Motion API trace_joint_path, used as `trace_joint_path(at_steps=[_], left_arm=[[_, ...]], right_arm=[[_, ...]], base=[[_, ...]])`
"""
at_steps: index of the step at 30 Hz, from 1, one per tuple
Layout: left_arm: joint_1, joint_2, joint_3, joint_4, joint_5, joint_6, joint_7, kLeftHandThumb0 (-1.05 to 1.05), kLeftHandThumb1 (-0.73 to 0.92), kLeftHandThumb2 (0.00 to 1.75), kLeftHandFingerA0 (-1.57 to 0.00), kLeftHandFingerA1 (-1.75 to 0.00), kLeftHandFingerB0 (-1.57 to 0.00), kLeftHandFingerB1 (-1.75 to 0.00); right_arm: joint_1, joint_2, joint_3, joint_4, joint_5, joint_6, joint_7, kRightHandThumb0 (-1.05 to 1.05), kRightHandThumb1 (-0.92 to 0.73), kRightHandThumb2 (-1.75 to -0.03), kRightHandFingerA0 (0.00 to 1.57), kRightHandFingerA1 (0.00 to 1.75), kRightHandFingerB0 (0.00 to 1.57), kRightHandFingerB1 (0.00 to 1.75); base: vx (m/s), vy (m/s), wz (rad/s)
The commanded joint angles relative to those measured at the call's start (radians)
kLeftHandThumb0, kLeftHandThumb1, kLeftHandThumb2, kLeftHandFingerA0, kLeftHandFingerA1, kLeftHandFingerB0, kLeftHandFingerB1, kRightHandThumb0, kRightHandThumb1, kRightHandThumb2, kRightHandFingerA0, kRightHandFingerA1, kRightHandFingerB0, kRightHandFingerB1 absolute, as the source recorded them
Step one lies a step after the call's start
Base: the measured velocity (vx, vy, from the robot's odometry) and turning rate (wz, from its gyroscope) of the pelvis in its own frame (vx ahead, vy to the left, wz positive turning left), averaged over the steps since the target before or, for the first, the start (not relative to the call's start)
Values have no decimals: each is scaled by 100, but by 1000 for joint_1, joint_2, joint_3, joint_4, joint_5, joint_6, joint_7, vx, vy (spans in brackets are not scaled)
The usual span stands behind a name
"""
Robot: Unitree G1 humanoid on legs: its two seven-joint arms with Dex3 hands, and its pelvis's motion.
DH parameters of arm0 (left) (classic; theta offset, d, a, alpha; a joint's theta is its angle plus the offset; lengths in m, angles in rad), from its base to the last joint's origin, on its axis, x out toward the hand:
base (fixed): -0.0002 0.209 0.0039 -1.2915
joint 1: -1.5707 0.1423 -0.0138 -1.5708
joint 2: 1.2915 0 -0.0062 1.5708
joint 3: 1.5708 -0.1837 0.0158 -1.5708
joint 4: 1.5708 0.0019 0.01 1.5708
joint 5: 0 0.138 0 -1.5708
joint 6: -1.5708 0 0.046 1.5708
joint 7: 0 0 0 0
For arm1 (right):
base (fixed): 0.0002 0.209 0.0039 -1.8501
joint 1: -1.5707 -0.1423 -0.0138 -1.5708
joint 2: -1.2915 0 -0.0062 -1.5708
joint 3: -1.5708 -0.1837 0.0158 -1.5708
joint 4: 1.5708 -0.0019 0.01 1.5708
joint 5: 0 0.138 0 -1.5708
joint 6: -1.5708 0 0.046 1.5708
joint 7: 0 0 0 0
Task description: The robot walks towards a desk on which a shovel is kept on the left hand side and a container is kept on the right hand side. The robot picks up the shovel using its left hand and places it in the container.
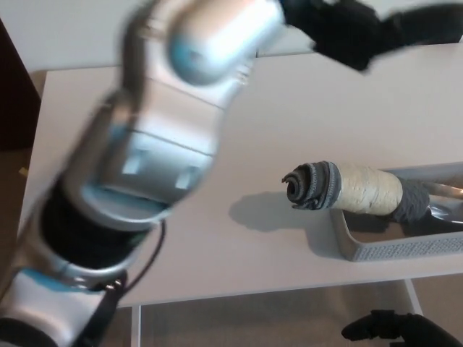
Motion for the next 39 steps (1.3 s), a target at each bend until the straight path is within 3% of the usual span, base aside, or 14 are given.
trace_joint_path(at_steps=[1,12,13,16,17,20,22,23,24,25,27,28,31,39], left_arm=[[227,223,714,-559,-452,209,-378,-86,56,97,0,-11,0,-15],[1111,266,1428,-383,-1293,-182,-817,-96,64,109,-6,-38,-10,-24],[1138,294,1469,-372,-1282,-173,-865,-102,89,66,-12,-31,-14,-25],[1178,351,1523,-339,-1263,-151,-950,-104,75,123,-12,-47,-9,-39],[1216,359,1543,-320,-1266,-120,-970,-39,30,102,-2,-51,0,-49],[1297,310,1532,-224,-1305,-117,-1052,-90,82,66,-9,-29,-13,-24],[1413,316,1488,-170,-1299,-181,-1087,-89,63,106,-2,-34,-5,-37],[1438,320,1467,-170,-1294,-183,-1087,-97,75,72,-10,-28,-15,-27],[1473,317,1437,-176,-1281,-182,-1087,-39,33,100,0,-49,0,-47],[1499,300,1401,-185,-1260,-203,-1087,-90,78,65,-20,-32,-18,-27],[1564,268,1297,-186,-1249,-236,-1087,-39,34,100,-1,-50,0,-47],[1601,286,1198,-200,-1180,-284,-1087,-94,80,65,-8,-26,-14,-25],[1663,285,994,-164,-1112,-376,-1087,-88,64,105,-5,-27,-8,-24],[1725,310,812,-82,-898,-556,-1087,-99,80,75,-9,-35,-14,-27]], right_arm=[[86,-41,-55,89,51,-48,30,-29,-38,-90,37,66,30,61],[102,-45,-105,141,75,-77,-3,-32,-59,-61,42,67,33,56],[103,-46,-102,136,71,-75,-7,-28,-41,-92,38,67,27,60],[82,-35,-116,155,87,-73,-7,-26,-40,-92,38,67,28,61],[77,-34,-117,154,86,-71,-12,-26,-40,-92,38,67,28,61],[81,-37,-120,151,86,-70,-12,-30,-60,-59,41,65,34,55],[70,-43,-116,166,77,-87,-15,-30,-39,-90,41,68,30,61],[68,-44,-117,166,76,-88,-15,-30,-39,-90,41,68,30,61],[70,-45,-119,164,76,-86,-17,-30,-39,-90,41,68,30,61],[71,-44,-121,164,76,-86,-19,-29,-39,-89,42,68,31,61],[77,-44,-121,162,75,-86,-19,-30,-39,-89,42,68,31,61],[77,-46,-117,161,68,-85,-20,-30,-39,-90,42,68,30,61],[76,-40,-121,170,75,-84,-13,-33,-57,-60,45,68,36,57],[81,-42,-123,158,68,-80,-20,-30,-39,-89,42,68,31,61]], base=[[0,0,0],[0,0,0],[0,0,0],[0,0,0],[0,0,0],[0,0,0],[0,0,0],[0,0,0],[0,0,0],[0,0,0],[0,0,0],[0,0,0],[0,0,0],[0,0,0]])
